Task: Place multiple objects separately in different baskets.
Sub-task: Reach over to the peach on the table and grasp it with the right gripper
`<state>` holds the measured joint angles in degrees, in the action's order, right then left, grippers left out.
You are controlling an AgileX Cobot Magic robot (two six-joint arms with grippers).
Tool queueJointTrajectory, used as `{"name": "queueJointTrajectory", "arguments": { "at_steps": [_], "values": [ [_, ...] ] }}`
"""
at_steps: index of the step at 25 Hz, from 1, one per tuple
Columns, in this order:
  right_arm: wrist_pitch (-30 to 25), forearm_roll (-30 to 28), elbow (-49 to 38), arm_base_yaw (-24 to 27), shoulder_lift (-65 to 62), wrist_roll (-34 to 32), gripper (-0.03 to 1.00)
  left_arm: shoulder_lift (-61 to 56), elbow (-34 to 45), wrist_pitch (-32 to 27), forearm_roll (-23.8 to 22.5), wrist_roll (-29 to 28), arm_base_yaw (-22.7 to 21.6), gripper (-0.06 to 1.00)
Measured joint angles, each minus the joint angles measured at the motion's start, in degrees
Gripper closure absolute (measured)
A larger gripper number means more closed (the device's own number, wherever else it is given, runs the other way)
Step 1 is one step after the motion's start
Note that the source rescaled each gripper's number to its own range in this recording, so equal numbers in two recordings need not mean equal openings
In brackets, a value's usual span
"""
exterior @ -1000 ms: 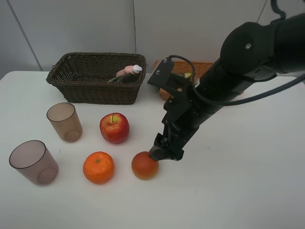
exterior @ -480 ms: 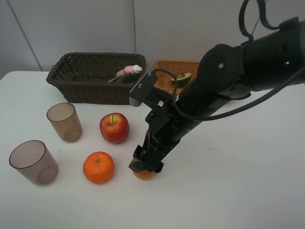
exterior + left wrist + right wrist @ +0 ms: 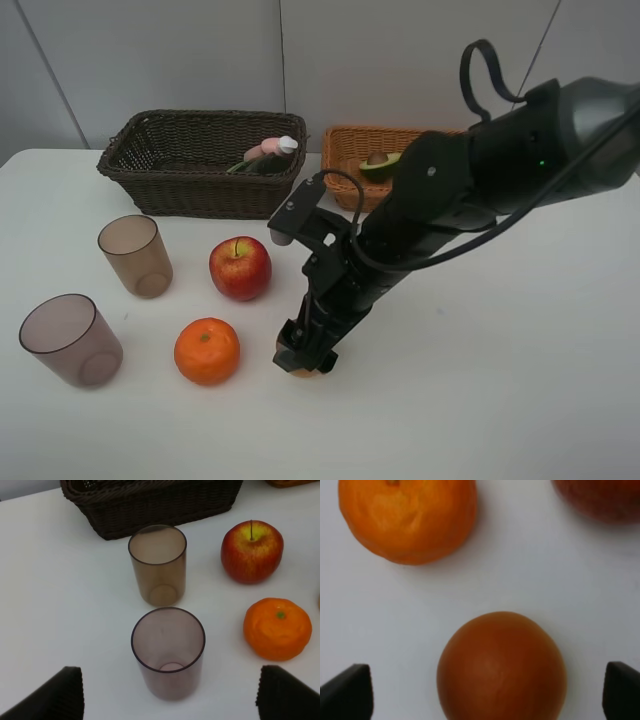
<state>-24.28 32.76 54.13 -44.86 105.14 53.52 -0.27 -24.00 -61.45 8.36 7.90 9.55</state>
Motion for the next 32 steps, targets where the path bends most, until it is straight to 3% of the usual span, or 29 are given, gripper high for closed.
{"name": "queueJointTrajectory", "arguments": {
  "at_steps": [26, 29, 32],
  "values": [
    [2.4, 1.4, 0.0, 0.0, 4.5, 0.0, 0.03, 0.0, 0.0, 0.0, 0.0, 0.0, 0.0, 0.00],
    [2.4, 1.4, 0.0, 0.0, 4.6, 0.0, 0.07, 0.0, 0.0, 0.0, 0.0, 0.0, 0.0, 0.00],
    [2.4, 1.4, 0.0, 0.0, 4.6, 0.0, 0.21, 0.0, 0.0, 0.0, 0.0, 0.0, 0.0, 0.00]
  ]
}}
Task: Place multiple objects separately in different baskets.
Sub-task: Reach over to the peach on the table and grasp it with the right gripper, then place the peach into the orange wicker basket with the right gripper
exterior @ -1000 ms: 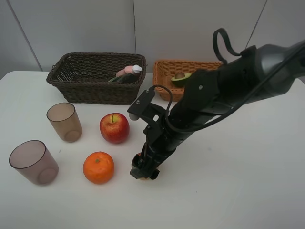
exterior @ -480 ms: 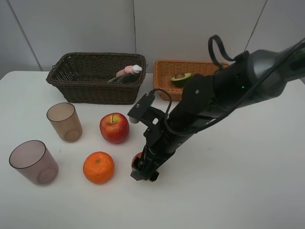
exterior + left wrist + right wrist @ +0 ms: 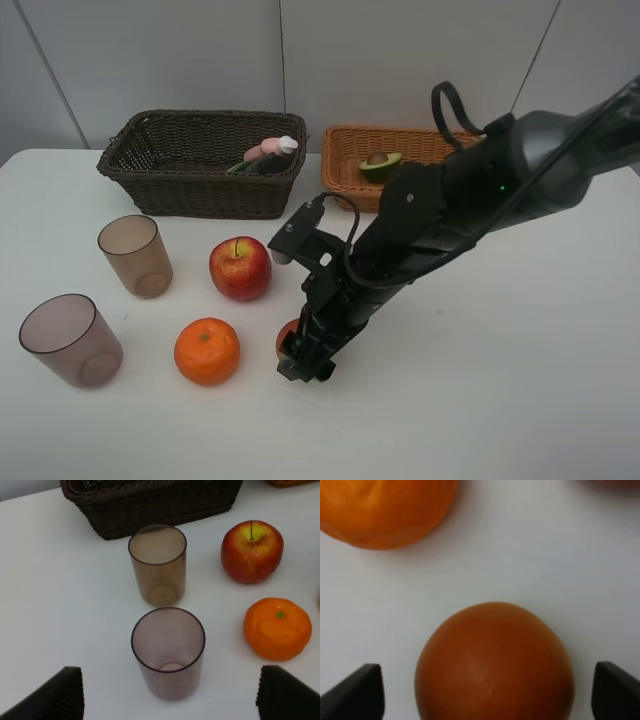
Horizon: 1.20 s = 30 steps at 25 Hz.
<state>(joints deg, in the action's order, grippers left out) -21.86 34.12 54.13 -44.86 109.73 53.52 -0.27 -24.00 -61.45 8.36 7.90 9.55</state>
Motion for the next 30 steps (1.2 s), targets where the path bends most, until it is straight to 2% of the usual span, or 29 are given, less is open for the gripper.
{"name": "queueJointTrajectory", "arguments": {
  "at_steps": [1, 4, 5, 19, 25, 30],
  "values": [
    [0.0, 0.0, 0.0, 0.0, 0.0, 0.0, 0.28, 0.0, 0.0, 0.0, 0.0, 0.0, 0.0, 0.00],
    [0.0, 0.0, 0.0, 0.0, 0.0, 0.0, 0.58, 0.0, 0.0, 0.0, 0.0, 0.0, 0.0, 0.00],
    [-0.1, 0.0, 0.0, 0.0, 0.0, 0.0, 0.64, 0.0, 0.0, 0.0, 0.0, 0.0, 0.0, 0.00],
    [-1.6, 0.0, 0.1, 0.0, 0.0, 0.0, 0.64, 0.0, 0.0, 0.0, 0.0, 0.0, 0.0, 0.00],
    [-6.8, 0.1, 2.6, 0.1, -0.9, 0.0, 0.64, 0.0, 0.0, 0.0, 0.0, 0.0, 0.0, 0.00],
    [-15.1, -0.1, 7.3, 0.4, -3.4, 0.0, 0.64, 0.0, 0.0, 0.0, 0.0, 0.0, 0.0, 0.00]
  ]
}}
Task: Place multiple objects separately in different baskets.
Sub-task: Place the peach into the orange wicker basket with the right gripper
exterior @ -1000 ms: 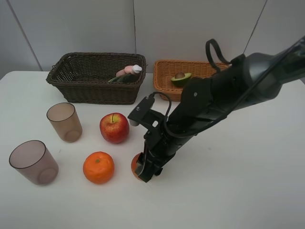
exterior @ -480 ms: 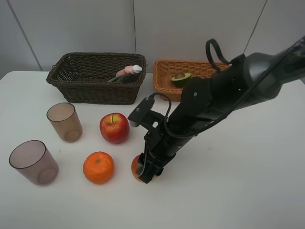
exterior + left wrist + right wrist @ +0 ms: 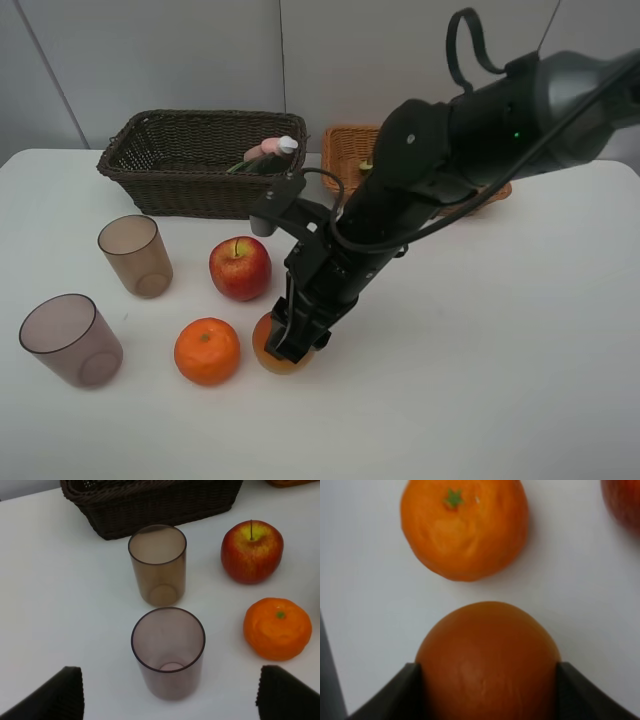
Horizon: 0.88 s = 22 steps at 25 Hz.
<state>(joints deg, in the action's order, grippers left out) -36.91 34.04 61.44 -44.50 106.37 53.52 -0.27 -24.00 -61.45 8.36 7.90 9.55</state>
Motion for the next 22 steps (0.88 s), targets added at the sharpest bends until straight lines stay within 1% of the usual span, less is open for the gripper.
{"name": "queueJointTrajectory", "arguments": {
  "at_steps": [3, 6, 11, 14, 17, 22],
  "values": [
    [-6.5, -0.6, 4.5, 1.0, -0.4, 0.0, 0.64, 0.0, 0.0, 0.0, 0.0, 0.0, 0.0, 0.00],
    [-11.0, -3.3, 9.4, 2.9, -0.4, -0.3, 0.64, 0.0, 0.0, 0.0, 0.0, 0.0, 0.0, 0.00],
    [-14.5, -8.8, 16.1, 8.4, -0.4, -0.4, 0.64, 0.0, 0.0, 0.0, 0.0, 0.0, 0.0, 0.00],
    [-15.2, -12.5, 19.3, 12.0, -0.4, -0.4, 0.64, 0.0, 0.0, 0.0, 0.0, 0.0, 0.0, 0.00],
    [-14.7, -15.8, 21.8, 16.0, -0.4, -0.4, 0.64, 0.0, 0.0, 0.0, 0.0, 0.0, 0.0, 0.00],
    [-10.4, -20.2, 23.5, 21.6, -0.4, -0.4, 0.64, 0.0, 0.0, 0.0, 0.0, 0.0, 0.0, 0.00]
  ]
}}
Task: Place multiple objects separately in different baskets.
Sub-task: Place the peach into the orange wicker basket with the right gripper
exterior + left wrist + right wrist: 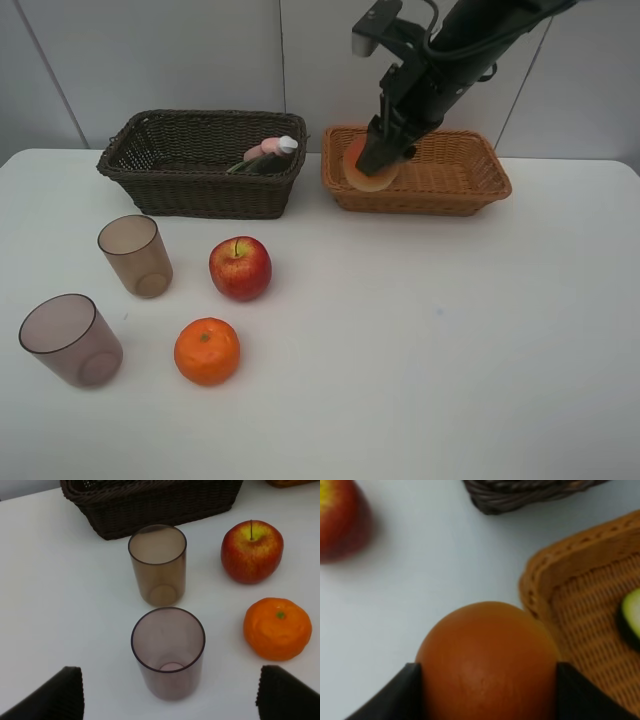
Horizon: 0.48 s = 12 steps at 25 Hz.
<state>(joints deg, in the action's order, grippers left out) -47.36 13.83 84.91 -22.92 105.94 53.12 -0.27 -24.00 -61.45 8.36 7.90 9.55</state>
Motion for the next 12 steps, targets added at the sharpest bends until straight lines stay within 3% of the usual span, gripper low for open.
{"name": "queueJointTrajectory", "arguments": {
  "at_steps": [6, 12],
  "values": [
    [5.1, -3.9, 0.0, 5.9, 0.5, 0.0, 0.64, 0.0, 0.0, 0.0, 0.0, 0.0, 0.0, 0.00],
    [11.7, -4.2, 0.0, 11.1, 2.4, 0.0, 0.64, 0.0, 0.0, 0.0, 0.0, 0.0, 0.0, 0.00]
  ]
}}
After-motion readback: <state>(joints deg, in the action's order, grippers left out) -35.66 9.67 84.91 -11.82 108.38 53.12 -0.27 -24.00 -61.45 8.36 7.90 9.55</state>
